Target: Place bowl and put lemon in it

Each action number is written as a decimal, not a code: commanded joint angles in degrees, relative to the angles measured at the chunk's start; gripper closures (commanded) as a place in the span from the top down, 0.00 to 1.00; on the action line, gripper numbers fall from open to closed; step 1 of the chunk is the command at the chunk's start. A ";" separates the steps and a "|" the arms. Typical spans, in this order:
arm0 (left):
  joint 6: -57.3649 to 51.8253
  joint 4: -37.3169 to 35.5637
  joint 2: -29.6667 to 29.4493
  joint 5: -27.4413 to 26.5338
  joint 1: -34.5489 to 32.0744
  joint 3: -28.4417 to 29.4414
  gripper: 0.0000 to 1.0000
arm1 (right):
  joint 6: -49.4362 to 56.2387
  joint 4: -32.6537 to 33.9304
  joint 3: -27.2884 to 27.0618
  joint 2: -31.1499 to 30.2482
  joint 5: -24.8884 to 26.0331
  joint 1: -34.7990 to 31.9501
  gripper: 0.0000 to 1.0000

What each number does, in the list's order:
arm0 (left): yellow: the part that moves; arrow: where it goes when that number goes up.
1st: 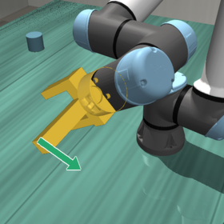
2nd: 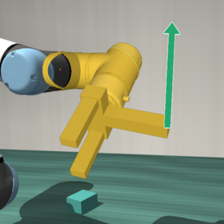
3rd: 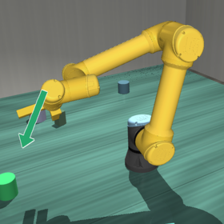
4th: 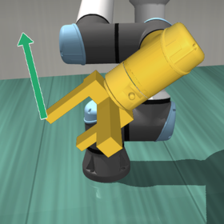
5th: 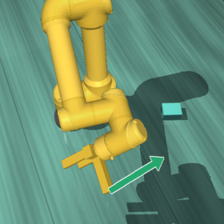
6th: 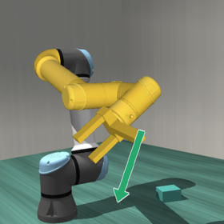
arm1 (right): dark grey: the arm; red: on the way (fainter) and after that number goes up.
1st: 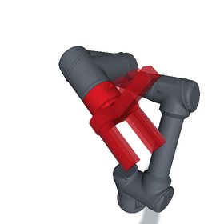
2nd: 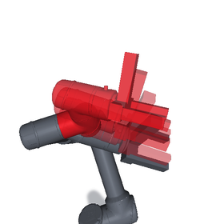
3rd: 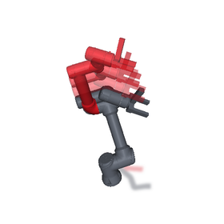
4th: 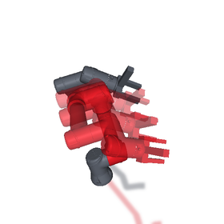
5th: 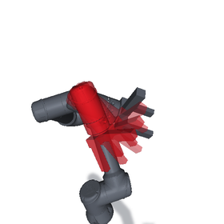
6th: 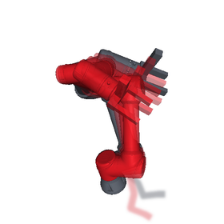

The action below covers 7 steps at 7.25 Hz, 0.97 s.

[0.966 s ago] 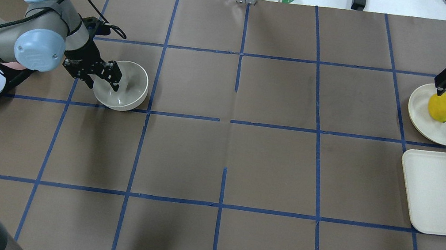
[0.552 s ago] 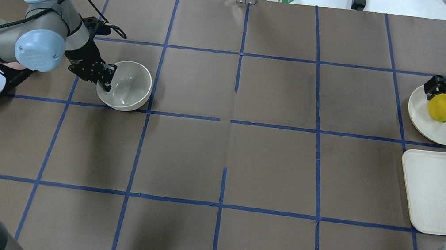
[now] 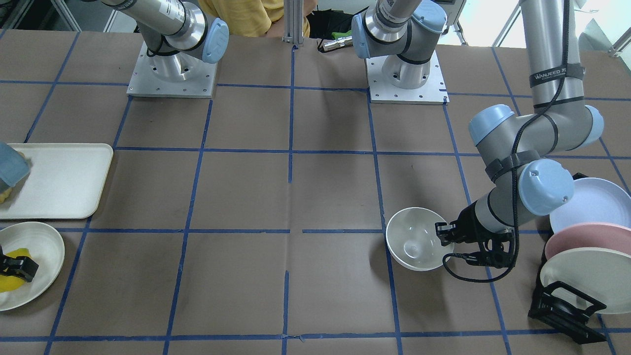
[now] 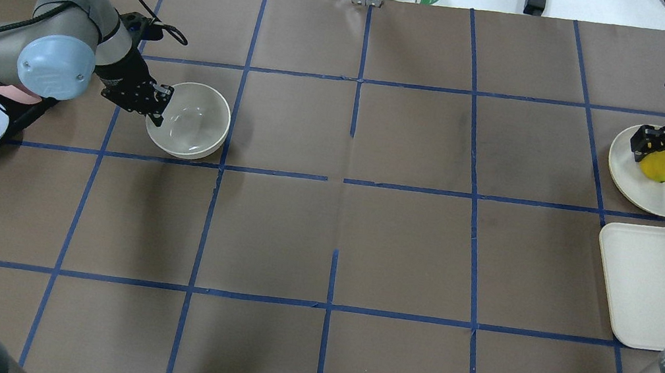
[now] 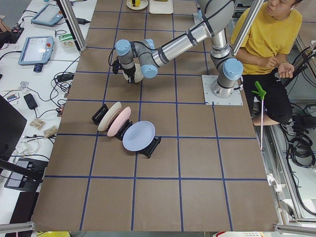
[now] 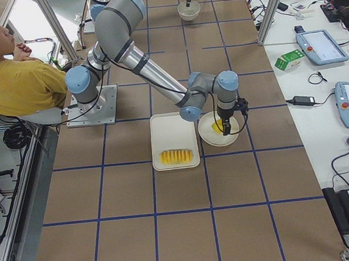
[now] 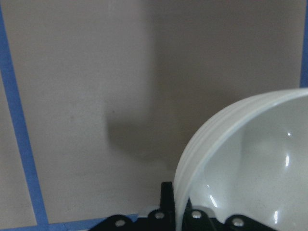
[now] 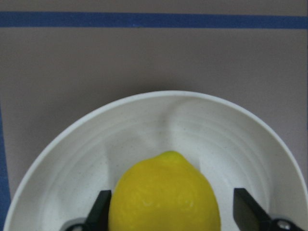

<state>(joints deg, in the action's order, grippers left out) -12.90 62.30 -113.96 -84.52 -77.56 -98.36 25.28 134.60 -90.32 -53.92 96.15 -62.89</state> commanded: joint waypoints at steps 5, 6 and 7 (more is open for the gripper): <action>31.15 -3.06 0.24 5.60 -23.23 -1.13 0.00 | -4.15 -15.83 -0.03 -11.63 -0.17 -1.79 0.00; 31.53 -3.23 -0.12 5.51 -24.29 -2.09 0.00 | -7.67 -18.73 0.06 -13.30 -1.47 -3.62 0.00; 31.80 -3.67 -0.30 5.59 -24.39 -2.44 0.00 | -11.71 -21.37 0.06 -15.06 -3.23 -5.90 0.00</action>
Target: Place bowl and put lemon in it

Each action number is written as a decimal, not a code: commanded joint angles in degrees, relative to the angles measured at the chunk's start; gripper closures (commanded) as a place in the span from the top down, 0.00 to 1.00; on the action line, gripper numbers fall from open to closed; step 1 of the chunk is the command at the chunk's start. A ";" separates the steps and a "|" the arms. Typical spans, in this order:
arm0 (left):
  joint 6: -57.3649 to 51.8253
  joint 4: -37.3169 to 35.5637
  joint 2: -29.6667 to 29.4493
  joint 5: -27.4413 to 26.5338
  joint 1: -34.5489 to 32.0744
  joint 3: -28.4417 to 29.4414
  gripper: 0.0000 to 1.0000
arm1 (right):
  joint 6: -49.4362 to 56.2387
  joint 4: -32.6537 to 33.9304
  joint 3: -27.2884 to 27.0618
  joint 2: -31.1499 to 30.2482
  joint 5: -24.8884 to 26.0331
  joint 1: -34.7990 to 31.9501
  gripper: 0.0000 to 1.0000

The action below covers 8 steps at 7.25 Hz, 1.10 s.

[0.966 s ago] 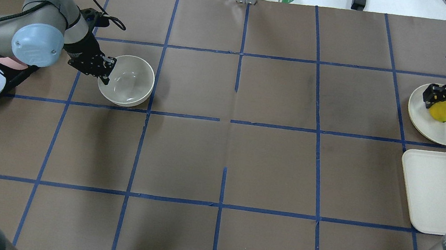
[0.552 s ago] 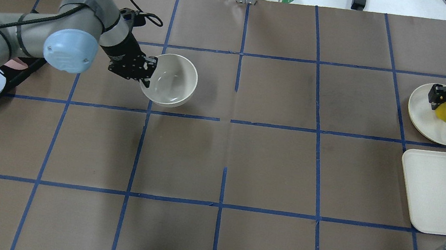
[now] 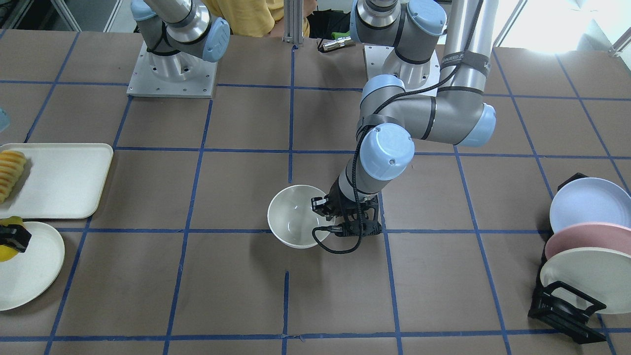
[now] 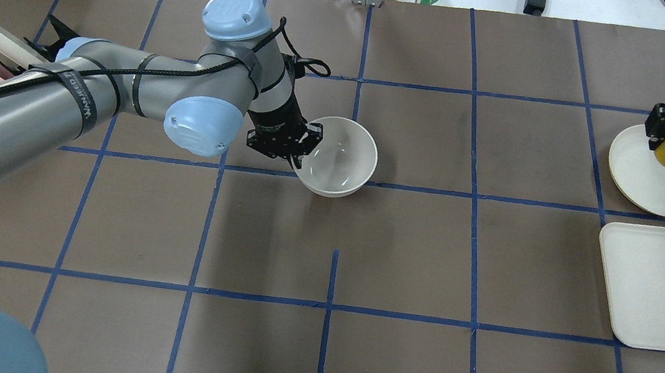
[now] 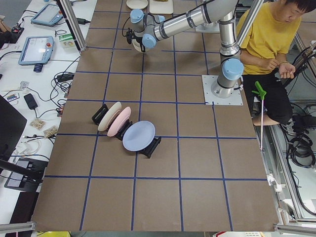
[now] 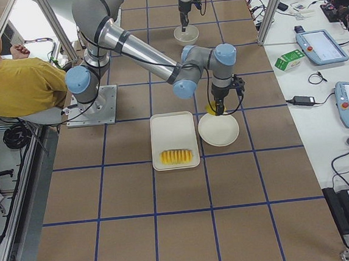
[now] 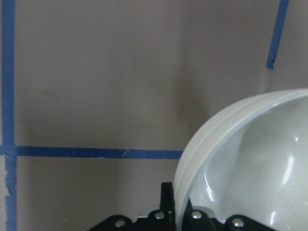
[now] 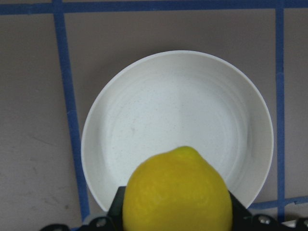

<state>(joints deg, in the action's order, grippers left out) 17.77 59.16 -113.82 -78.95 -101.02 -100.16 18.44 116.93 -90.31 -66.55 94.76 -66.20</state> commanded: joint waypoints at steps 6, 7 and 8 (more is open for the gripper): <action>-7.70 7.46 5.33 -4.89 6.87 6.97 1.00 | -27.69 -7.83 2.14 -6.47 -6.85 -19.43 0.00; -15.06 16.59 8.50 -9.95 7.41 9.78 1.00 | -31.84 -8.03 1.80 -6.14 -6.78 -25.15 0.00; -17.66 21.99 11.40 -13.30 7.41 11.38 1.00 | -33.19 -7.94 1.80 -5.87 -7.21 -29.38 0.00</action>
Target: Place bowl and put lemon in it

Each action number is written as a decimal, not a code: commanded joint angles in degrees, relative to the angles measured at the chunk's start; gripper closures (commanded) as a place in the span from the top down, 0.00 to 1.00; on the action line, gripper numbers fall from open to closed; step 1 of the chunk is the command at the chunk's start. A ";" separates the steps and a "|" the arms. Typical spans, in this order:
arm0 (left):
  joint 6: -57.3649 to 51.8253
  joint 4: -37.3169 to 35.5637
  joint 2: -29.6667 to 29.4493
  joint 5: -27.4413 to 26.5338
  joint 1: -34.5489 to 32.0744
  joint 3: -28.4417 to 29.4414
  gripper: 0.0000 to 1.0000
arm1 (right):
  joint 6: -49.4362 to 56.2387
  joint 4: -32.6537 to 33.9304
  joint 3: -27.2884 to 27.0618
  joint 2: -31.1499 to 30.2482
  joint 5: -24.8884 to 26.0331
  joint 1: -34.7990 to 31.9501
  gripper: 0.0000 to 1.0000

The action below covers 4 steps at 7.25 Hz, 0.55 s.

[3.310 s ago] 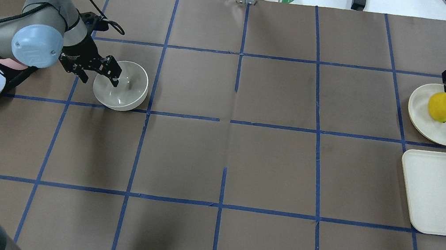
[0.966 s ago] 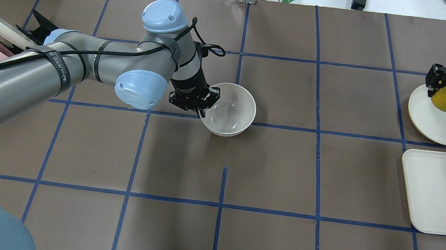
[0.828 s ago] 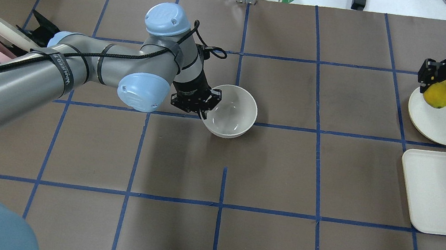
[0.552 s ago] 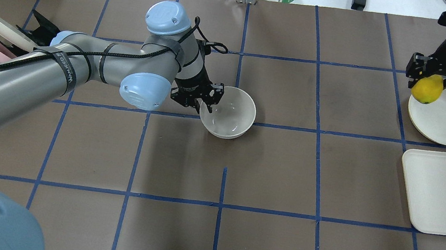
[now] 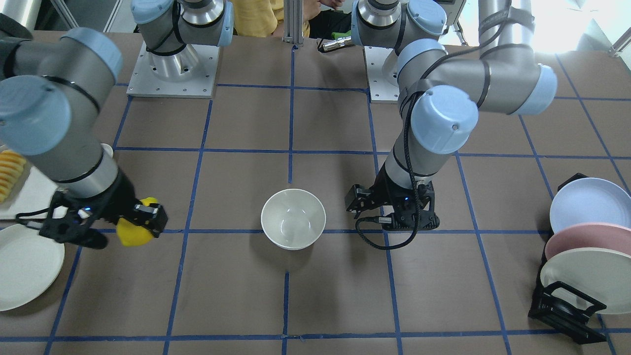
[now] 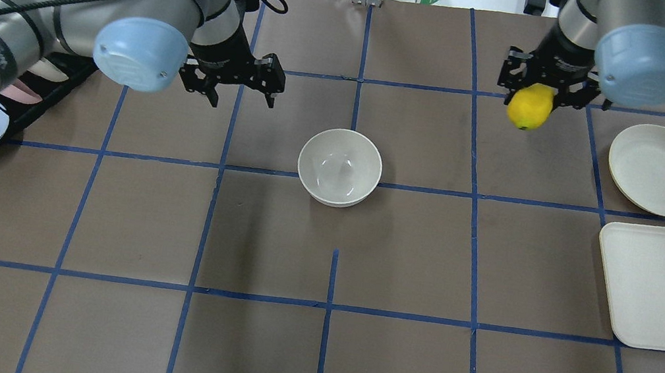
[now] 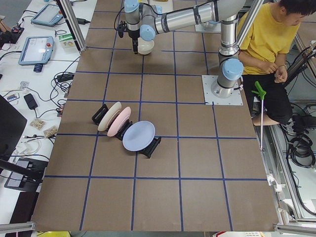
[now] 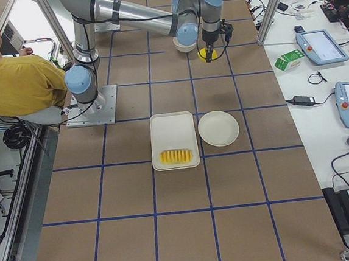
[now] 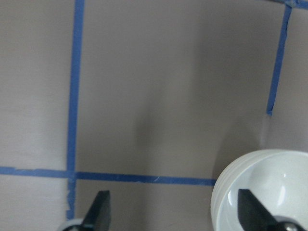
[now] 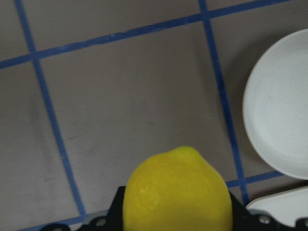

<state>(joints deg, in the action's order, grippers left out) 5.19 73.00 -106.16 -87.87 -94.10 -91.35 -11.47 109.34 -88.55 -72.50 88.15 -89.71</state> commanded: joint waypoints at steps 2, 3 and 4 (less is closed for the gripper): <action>-12.68 13.90 9.97 -3.64 4.96 3.02 1.00 | -12.06 0.60 0.05 3.21 -2.19 -16.31 0.00; -13.96 17.06 13.05 -3.28 5.33 2.67 1.00 | -12.26 6.00 -0.13 6.11 -1.93 -20.55 0.00; -13.80 17.09 14.91 -2.76 4.99 1.97 1.00 | -12.18 8.76 -0.48 8.84 -2.54 -21.20 0.00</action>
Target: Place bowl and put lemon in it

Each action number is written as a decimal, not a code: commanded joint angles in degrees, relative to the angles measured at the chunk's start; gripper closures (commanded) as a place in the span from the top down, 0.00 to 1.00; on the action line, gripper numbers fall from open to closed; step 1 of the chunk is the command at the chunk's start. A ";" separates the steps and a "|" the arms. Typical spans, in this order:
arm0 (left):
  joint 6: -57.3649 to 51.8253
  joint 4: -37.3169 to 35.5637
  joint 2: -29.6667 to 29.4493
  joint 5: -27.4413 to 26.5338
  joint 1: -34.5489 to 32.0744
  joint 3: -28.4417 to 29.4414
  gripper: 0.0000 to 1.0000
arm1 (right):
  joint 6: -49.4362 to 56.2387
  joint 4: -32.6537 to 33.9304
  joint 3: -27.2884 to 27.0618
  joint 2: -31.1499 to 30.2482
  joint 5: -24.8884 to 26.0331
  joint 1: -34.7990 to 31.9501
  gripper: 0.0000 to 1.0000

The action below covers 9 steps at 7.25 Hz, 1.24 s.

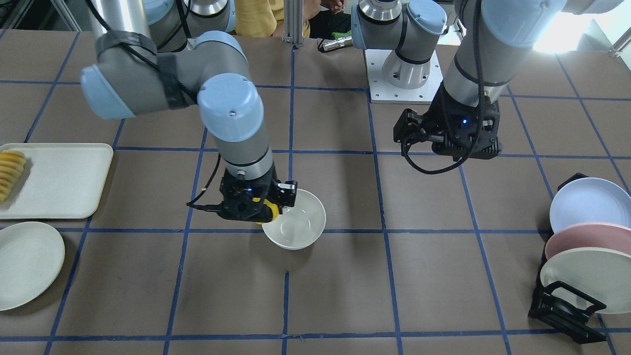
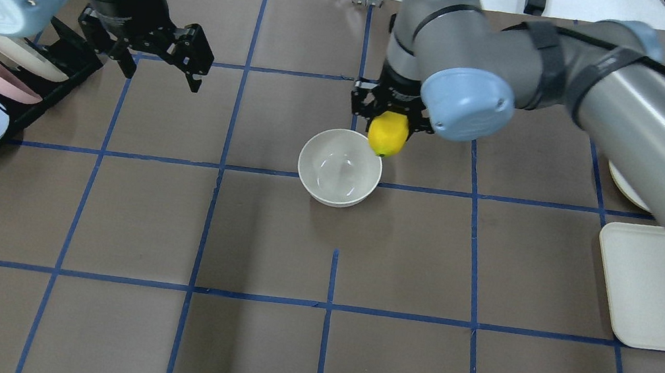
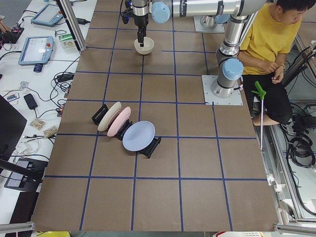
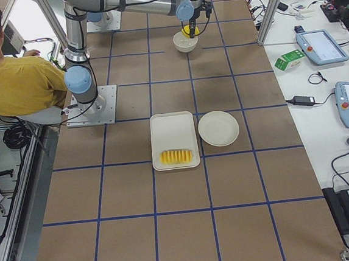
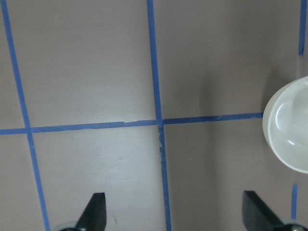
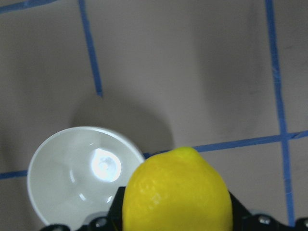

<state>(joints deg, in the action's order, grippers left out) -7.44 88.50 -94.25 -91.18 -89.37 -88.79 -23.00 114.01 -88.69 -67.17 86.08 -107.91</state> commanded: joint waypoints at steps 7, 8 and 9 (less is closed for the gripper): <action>3.58 2.91 3.64 2.76 1.39 1.51 1.00 | -0.99 8.43 -0.43 9.87 0.31 -2.92 0.37; 2.88 2.91 3.72 2.85 1.48 1.51 1.00 | -0.99 8.16 -0.43 9.61 0.40 -2.83 0.77; 2.43 2.91 3.81 2.76 1.83 1.60 1.00 | -1.08 8.08 -0.43 9.26 0.49 -2.83 1.00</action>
<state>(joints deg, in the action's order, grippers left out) -4.36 91.36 -90.56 -88.38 -87.86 -87.28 -23.99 122.22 -89.10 -57.63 86.44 -110.82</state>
